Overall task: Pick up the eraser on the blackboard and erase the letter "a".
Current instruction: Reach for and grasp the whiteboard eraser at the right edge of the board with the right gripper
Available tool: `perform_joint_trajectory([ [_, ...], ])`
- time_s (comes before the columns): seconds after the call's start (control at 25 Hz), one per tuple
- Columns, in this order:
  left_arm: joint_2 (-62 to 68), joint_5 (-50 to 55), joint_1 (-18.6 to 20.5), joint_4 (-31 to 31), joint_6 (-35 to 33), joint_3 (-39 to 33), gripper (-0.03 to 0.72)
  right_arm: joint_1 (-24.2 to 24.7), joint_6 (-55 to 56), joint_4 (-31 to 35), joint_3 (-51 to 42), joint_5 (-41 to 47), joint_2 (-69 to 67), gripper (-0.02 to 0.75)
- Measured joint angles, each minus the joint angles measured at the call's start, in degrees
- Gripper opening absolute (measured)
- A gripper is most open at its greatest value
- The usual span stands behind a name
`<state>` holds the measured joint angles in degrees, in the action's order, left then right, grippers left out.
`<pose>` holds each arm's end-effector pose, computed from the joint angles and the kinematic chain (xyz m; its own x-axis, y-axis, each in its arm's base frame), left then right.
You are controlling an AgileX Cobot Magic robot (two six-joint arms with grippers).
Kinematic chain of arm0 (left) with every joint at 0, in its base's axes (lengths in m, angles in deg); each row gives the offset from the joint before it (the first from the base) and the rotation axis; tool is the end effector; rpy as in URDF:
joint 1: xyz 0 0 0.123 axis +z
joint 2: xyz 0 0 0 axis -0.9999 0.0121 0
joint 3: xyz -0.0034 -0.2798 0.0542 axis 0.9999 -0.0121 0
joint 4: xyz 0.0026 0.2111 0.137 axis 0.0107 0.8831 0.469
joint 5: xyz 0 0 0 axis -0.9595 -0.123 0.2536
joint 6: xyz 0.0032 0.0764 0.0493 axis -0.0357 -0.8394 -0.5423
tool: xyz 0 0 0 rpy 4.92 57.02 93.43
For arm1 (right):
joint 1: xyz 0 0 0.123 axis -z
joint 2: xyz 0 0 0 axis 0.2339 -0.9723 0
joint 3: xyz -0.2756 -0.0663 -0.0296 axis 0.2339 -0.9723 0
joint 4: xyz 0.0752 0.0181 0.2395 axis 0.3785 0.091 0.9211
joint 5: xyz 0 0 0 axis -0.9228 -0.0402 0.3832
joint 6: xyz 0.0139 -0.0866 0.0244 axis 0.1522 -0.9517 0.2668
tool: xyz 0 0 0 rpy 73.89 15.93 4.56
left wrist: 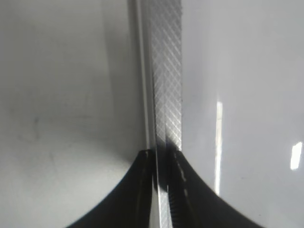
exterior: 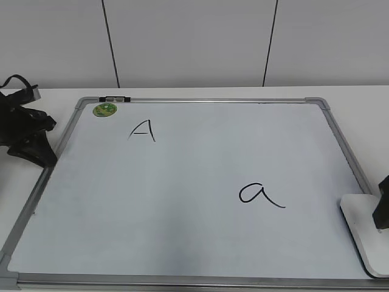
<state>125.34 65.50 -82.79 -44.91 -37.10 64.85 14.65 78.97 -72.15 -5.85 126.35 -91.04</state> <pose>0.4311 0.0116 0.1207 -0.9980 0.0117 -0.0614 0.0357 0.9129 -0.4066 0.2222 0.0048 0.2127 -0.9793 0.0352 -0.1992 0.0150 0.9947 0.1017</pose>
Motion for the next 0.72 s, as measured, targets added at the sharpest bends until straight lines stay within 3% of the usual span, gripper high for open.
perform_joint_trajectory([
  [0.72, 0.0, 0.1, 0.0, 0.0, 0.0, 0.0, 0.070, -3.7, 3.5, -3.4, 2.1, -4.6, -11.5, 0.587],
])
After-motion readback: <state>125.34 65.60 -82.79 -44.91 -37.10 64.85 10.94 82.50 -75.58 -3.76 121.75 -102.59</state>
